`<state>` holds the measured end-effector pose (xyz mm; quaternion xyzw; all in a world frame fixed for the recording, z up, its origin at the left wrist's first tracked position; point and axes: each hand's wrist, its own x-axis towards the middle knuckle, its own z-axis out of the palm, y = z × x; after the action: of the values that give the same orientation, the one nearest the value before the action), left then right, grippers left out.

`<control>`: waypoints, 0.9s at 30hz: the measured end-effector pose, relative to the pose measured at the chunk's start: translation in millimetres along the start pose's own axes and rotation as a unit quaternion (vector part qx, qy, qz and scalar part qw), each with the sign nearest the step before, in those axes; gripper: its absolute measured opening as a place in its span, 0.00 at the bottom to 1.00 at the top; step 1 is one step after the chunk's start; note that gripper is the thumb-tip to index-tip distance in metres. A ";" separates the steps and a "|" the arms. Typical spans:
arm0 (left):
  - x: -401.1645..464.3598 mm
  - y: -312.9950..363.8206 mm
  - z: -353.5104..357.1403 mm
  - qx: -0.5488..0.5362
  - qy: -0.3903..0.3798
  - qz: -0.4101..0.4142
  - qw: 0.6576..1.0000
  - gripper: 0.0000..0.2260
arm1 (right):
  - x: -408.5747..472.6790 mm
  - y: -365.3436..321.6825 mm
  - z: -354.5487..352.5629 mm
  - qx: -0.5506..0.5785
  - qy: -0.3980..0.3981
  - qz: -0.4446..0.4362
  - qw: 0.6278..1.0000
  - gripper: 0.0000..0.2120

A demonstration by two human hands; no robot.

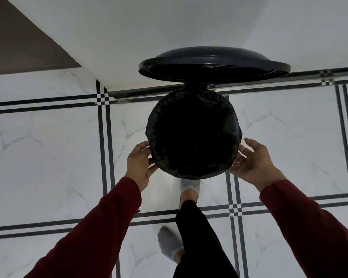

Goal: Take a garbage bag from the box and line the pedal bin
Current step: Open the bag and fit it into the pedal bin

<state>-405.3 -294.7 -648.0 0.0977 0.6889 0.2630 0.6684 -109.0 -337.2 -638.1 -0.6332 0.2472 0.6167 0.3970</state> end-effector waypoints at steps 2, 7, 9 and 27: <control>0.0 -0.4 -1.5 -0.034 0.003 -0.017 0.999 0.11 | 0.9 4.3 -0.2 0.030 -0.006 0.007 0.999 0.12; 2.5 0.6 -3.5 -0.081 0.006 -0.075 0.994 0.06 | 0.3 14.1 -0.7 -0.005 0.020 0.006 1.000 0.12; 4.4 0.8 -2.2 -0.110 0.000 -0.096 0.989 0.09 | -3.7 16.6 2.0 -0.010 0.023 0.004 1.000 0.13; -2.4 1.4 9.2 -0.178 0.034 -0.117 0.976 0.19 | -7.2 25.7 20.5 -0.045 0.050 -0.059 0.996 0.09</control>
<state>-396.5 -292.6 -644.9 -0.1133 0.6598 0.3043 0.6777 -142.5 -336.4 -634.6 -0.6938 0.2009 0.5706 0.3909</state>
